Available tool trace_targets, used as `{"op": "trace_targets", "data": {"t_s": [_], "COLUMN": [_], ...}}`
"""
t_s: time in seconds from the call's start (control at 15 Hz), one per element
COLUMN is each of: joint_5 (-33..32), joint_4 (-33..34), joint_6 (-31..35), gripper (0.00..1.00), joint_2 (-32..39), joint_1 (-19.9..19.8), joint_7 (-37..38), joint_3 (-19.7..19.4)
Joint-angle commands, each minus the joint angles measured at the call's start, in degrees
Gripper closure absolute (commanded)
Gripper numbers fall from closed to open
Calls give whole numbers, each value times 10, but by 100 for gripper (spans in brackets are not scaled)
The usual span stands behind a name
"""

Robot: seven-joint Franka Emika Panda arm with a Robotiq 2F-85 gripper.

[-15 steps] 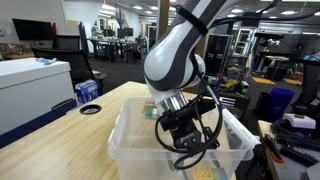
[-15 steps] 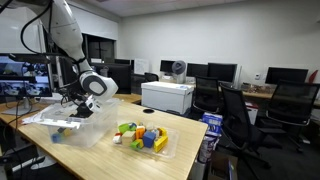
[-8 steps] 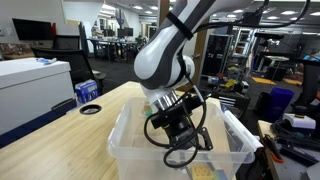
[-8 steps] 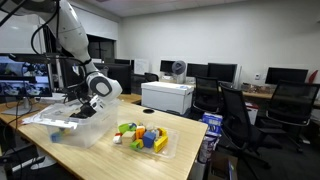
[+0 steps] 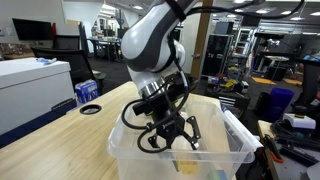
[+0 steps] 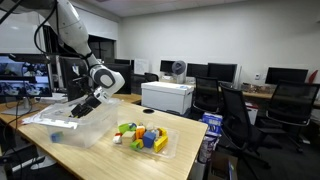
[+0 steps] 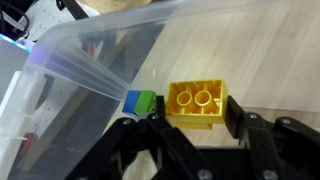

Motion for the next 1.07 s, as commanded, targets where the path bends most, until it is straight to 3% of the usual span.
{"op": "trace_targets", "data": {"t_s": [0.0,0.47,1.0], "joint_5": [-40,-220,-296], "joint_4": [-12,39,69], "joint_6": [-15,-66,-16], "gripper": [67,67,67], "joint_2": [-79,-185,-219], "joint_1": [24,27,-34], "joint_7": [79,243,320], "joint_3": [-16,-25,-61]}}
